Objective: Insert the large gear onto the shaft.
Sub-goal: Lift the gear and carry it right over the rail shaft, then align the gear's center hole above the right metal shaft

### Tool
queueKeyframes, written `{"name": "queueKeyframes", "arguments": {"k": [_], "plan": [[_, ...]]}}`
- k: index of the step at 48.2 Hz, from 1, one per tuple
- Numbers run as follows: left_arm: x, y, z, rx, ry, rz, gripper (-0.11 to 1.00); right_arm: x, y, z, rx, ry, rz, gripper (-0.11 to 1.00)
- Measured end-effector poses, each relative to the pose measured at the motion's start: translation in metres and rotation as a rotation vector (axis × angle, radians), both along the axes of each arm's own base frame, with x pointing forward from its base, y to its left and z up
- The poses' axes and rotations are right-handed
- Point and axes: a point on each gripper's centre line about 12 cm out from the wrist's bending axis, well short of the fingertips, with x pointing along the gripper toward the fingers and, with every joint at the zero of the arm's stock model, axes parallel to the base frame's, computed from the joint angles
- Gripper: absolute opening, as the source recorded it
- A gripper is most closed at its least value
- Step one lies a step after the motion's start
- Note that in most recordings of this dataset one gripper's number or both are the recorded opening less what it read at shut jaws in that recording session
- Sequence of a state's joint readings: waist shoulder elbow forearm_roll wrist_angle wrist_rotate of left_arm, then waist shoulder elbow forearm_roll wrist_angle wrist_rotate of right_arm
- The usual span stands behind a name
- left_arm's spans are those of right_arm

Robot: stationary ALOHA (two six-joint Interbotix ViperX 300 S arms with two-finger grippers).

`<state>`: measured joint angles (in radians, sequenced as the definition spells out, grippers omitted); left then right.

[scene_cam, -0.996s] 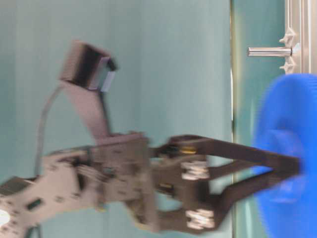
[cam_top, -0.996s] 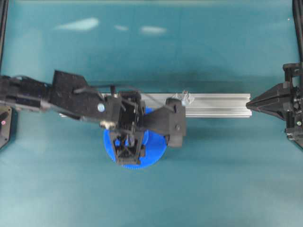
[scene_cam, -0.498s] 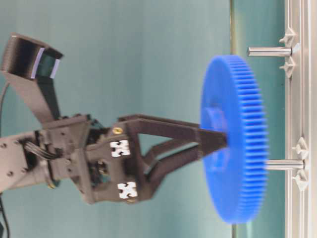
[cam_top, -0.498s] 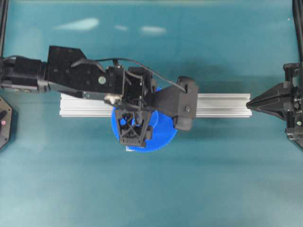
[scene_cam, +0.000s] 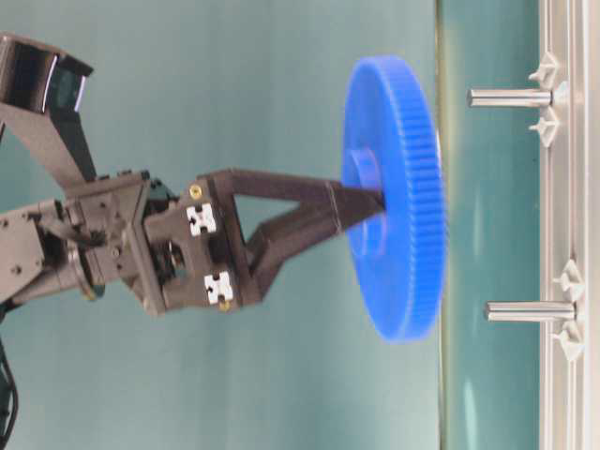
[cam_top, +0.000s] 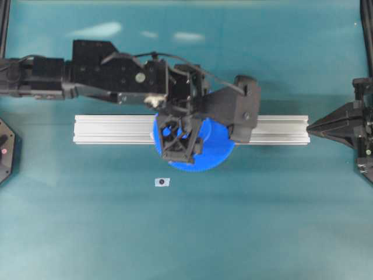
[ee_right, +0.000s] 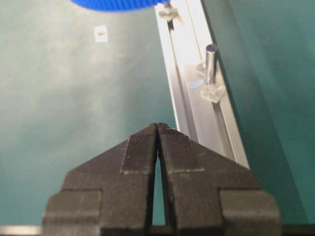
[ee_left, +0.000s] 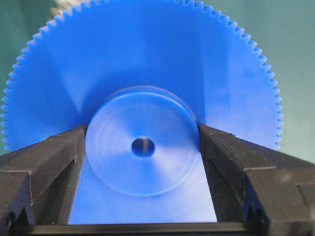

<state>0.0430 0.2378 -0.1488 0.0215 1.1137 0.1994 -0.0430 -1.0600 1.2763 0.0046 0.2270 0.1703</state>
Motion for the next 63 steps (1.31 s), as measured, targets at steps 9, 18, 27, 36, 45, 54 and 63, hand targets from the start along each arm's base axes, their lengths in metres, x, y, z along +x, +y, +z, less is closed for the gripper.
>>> {"name": "queueKeyframes", "arguments": {"k": [9,18,27,36,45,54,63], "plan": [[0.013,0.008,-0.002,0.018,-0.009,-0.029,0.76,-0.001,0.0,-0.002,0.0,0.002,0.0,0.09],[0.029,0.012,-0.009,0.024,-0.013,-0.037,0.76,-0.002,0.0,-0.003,0.0,0.006,-0.002,0.09],[0.044,0.02,-0.014,0.034,-0.018,-0.043,0.76,-0.002,0.0,-0.004,0.0,0.008,-0.002,0.09],[0.052,0.027,-0.013,0.042,0.005,-0.06,0.76,-0.003,0.0,-0.004,-0.001,0.005,-0.001,0.09],[0.064,0.03,-0.02,0.047,0.027,-0.077,0.76,-0.003,0.0,-0.004,0.0,0.0,-0.002,0.09],[0.073,0.032,-0.024,0.048,0.024,-0.076,0.76,-0.003,0.0,-0.004,0.0,0.002,-0.002,0.09],[0.074,0.034,-0.028,0.046,0.035,-0.072,0.76,-0.004,0.0,-0.004,0.0,0.0,-0.002,0.09]]}}
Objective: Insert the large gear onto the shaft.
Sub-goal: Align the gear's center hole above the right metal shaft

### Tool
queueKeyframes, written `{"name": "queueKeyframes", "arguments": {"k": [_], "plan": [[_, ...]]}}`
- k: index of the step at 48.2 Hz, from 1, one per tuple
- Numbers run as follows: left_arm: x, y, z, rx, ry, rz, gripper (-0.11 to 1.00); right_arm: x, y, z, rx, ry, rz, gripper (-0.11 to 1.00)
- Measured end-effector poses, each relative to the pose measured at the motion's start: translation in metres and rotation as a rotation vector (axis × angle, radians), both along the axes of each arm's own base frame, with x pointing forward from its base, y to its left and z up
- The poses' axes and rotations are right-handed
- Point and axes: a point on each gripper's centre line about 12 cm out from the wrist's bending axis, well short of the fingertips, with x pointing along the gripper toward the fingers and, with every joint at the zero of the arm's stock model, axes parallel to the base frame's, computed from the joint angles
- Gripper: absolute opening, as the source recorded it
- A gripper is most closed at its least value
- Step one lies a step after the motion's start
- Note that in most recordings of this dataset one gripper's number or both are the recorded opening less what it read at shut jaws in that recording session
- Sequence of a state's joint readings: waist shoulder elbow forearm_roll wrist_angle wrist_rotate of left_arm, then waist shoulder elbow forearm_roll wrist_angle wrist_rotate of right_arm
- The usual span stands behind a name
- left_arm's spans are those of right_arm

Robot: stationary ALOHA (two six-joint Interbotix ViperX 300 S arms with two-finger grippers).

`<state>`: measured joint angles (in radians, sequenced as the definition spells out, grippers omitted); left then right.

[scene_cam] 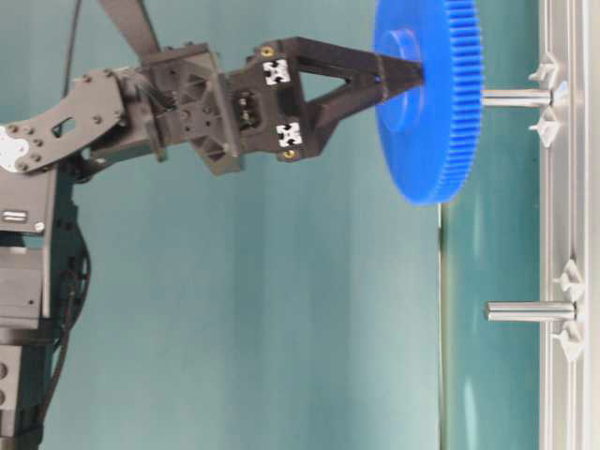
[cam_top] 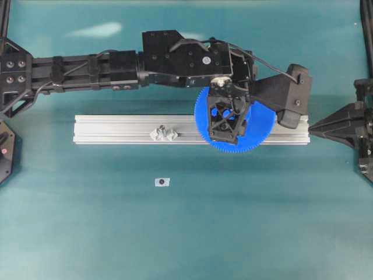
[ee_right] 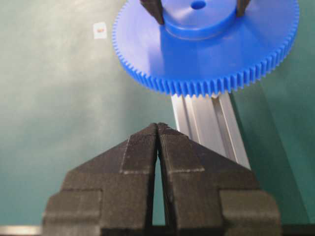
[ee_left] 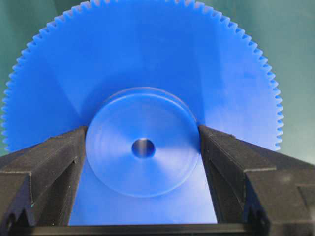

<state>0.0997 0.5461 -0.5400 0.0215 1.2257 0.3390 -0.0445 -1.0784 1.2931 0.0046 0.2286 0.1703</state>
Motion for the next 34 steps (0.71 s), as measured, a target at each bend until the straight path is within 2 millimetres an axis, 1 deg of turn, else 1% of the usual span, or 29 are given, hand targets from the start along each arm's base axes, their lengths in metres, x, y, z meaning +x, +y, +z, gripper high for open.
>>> {"name": "queueKeyframes", "arguments": {"k": [10,22,34], "plan": [[0.0,0.003,-0.003,-0.001,0.006,0.008,0.76,-0.001,0.0,0.0,0.0,-0.003,0.0,0.09],[0.001,0.005,-0.026,-0.008,0.051,0.016,0.76,-0.002,0.0,0.001,0.0,0.0,0.002,0.09],[0.003,0.005,-0.031,-0.005,0.032,0.018,0.76,-0.002,0.0,0.001,0.0,-0.002,0.0,0.09]]}}
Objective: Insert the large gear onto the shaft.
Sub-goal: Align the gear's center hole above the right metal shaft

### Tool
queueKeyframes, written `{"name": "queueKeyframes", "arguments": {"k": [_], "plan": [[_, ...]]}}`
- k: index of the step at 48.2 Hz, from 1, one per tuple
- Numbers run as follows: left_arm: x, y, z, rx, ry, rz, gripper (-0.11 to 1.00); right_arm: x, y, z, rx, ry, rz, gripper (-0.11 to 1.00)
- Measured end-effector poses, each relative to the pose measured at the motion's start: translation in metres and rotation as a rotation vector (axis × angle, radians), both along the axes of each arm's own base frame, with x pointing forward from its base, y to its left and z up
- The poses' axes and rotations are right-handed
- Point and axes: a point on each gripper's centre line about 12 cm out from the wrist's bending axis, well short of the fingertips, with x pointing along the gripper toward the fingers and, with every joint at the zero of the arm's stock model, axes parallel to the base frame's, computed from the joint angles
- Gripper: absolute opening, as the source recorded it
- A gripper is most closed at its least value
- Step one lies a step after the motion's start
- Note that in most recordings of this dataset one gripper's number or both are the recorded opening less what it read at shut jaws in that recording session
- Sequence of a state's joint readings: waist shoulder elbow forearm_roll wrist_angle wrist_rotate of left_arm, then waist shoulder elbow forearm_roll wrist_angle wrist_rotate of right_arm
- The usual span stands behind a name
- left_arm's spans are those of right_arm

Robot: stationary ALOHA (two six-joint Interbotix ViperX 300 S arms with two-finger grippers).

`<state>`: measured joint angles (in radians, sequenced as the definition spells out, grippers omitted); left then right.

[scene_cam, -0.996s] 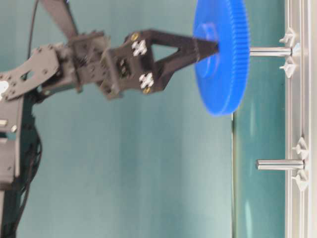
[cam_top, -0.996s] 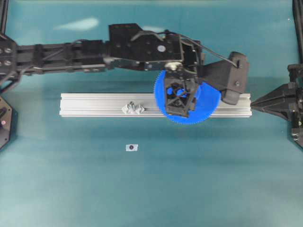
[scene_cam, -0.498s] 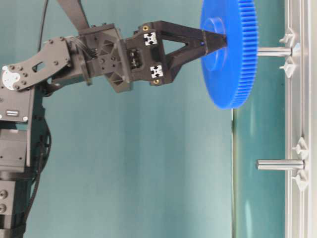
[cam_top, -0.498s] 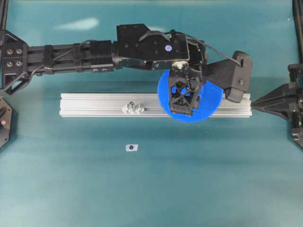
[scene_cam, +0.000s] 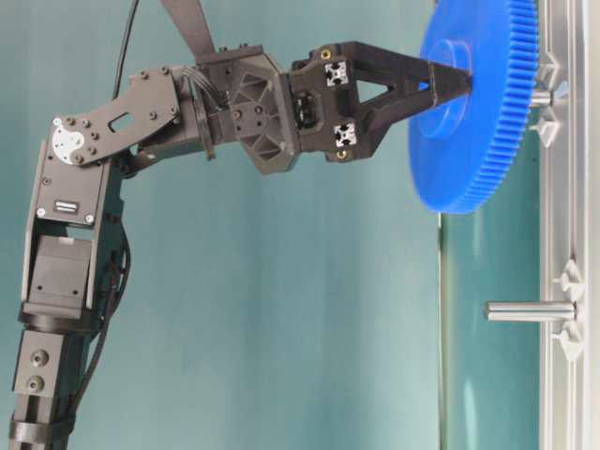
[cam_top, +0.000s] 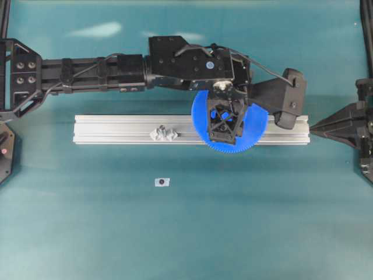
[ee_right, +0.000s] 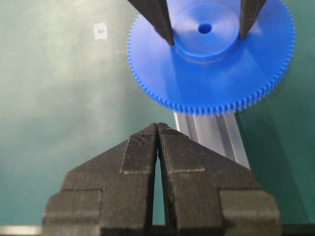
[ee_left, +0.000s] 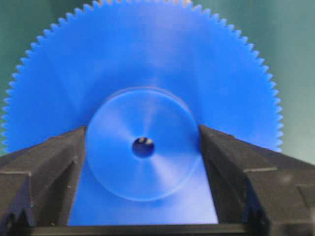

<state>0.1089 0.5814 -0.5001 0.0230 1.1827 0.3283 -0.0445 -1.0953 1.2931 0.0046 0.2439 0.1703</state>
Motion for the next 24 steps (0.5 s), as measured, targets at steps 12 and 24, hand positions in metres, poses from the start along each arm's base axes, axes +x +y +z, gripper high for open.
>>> {"name": "queueKeyframes", "arguments": {"k": [12,24], "plan": [[-0.002,0.003,-0.003,-0.005,-0.001,0.018,0.76,0.0,0.0,0.0,0.0,0.003,0.0,0.09],[-0.011,0.004,-0.002,-0.008,0.014,0.025,0.76,0.0,0.0,0.0,0.0,0.003,0.0,0.09]]}}
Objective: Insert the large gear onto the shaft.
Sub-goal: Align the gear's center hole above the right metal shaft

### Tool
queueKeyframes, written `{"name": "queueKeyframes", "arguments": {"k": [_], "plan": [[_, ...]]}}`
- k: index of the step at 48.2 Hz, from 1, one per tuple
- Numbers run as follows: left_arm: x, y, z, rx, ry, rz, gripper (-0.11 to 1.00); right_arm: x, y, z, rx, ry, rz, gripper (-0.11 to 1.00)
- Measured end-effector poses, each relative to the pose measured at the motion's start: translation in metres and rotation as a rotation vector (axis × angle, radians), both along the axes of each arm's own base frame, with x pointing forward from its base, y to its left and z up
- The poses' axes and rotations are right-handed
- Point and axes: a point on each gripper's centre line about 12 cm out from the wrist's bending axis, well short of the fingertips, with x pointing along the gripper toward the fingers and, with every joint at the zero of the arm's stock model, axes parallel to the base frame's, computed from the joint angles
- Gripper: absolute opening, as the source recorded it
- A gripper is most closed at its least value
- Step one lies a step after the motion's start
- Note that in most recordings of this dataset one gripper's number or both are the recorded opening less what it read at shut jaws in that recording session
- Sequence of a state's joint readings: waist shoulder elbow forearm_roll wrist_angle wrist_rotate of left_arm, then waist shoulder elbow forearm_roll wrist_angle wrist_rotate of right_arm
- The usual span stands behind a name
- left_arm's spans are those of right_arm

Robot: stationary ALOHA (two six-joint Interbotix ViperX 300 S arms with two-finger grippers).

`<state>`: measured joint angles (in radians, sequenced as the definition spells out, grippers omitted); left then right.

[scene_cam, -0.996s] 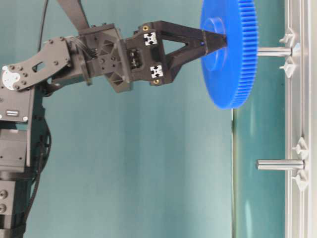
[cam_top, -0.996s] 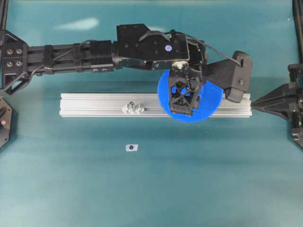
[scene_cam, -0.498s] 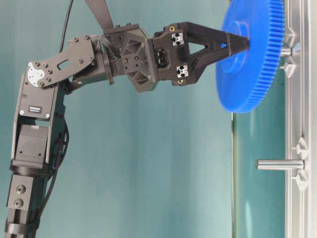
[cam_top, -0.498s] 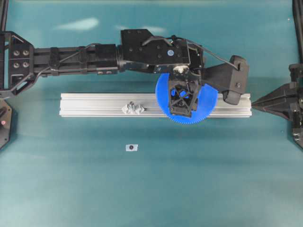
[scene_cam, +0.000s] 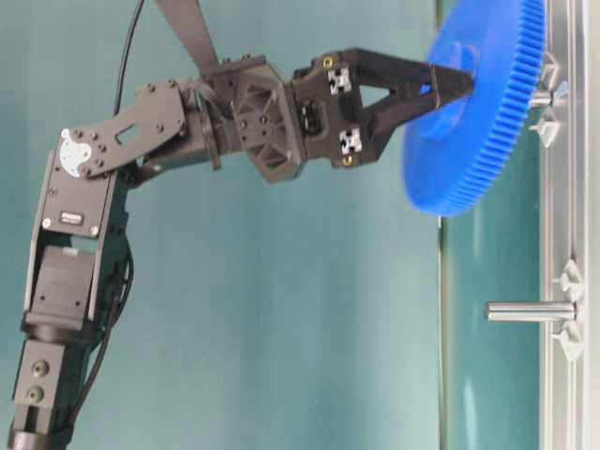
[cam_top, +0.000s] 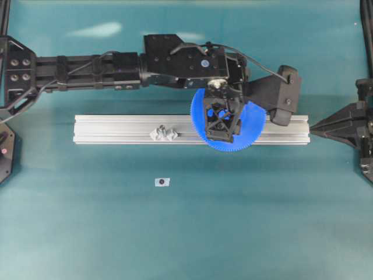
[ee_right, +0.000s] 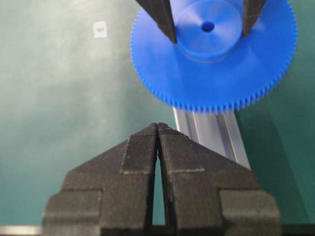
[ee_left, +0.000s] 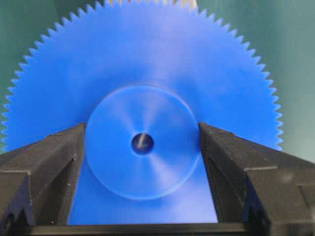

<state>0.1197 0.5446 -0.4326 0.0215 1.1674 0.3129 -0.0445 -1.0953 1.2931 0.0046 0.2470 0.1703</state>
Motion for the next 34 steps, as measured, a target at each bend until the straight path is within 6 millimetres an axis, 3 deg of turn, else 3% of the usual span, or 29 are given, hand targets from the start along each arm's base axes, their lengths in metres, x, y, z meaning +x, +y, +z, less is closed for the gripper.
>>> {"name": "queueKeyframes", "arguments": {"k": [34], "plan": [[0.0013,0.009,0.0012,0.001,-0.043,0.021,0.76,0.0,0.0,0.0,0.0,0.0,0.0,0.09]]}}
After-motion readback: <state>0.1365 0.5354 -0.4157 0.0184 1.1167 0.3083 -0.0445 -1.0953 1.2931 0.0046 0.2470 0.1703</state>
